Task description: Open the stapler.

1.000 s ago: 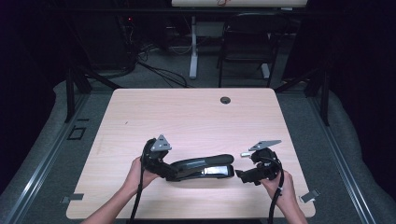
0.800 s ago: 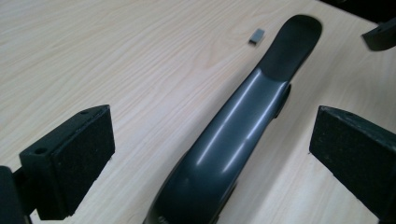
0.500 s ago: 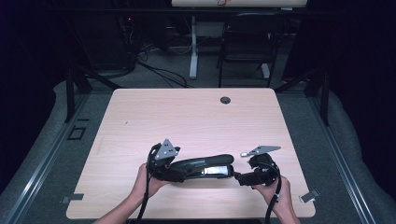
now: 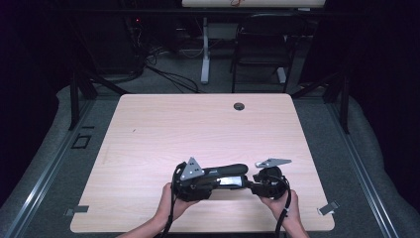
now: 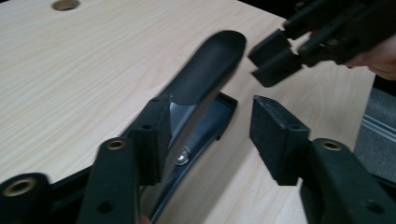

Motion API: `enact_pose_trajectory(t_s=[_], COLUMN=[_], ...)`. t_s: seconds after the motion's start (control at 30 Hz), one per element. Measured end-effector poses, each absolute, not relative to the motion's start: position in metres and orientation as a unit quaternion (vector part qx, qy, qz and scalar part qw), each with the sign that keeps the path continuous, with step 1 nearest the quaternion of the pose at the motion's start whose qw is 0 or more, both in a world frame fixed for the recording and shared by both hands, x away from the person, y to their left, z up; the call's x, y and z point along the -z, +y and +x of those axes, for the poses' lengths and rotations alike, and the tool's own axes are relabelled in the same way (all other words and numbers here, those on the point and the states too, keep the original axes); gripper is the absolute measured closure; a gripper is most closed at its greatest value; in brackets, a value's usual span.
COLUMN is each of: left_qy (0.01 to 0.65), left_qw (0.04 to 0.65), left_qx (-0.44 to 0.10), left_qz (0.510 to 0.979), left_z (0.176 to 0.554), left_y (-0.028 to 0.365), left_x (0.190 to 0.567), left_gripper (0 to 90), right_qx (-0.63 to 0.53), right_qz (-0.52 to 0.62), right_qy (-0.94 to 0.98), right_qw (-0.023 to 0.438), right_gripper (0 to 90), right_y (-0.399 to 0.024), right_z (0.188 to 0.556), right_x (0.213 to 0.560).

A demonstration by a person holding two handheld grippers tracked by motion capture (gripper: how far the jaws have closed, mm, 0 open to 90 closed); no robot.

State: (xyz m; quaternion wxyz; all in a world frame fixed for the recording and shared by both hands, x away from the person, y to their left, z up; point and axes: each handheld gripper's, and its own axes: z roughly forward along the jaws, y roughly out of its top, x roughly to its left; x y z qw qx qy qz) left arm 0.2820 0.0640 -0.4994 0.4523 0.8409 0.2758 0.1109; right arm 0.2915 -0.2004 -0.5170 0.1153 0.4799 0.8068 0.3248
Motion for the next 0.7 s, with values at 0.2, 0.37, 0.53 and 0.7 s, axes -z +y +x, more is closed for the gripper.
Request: enact_pose_trajectory(t_s=[0.2, 0.37, 0.53, 0.7], left_qy=[0.260, 0.257, 0.289, 0.291], left_qw=[0.437, 0.439, 0.449, 0.469], left_qx=[-0.125, -0.139, -0.122, -0.137], left_qz=[0.852, 0.850, 0.837, 0.823], left_z=[0.272, 0.266, 0.265, 0.266], left_y=[0.045, 0.035, 0.029, 0.023], left_x=[0.516, 0.537, 0.551, 0.556], left_gripper=[65.2, 78.2, 86.9, 90.0], right_qx=[-0.334, -0.333, -0.315, -0.324], right_qz=[0.467, 0.451, 0.441, 0.430], right_qy=[0.806, 0.815, 0.824, 0.824], right_qw=[0.145, 0.149, 0.163, 0.176], right_gripper=[77.0, 86.9, 90.0, 90.0], right_y=[-0.189, -0.184, -0.183, -0.181], right_z=[0.289, 0.292, 0.293, 0.292], right_x=[0.524, 0.529, 0.537, 0.538])
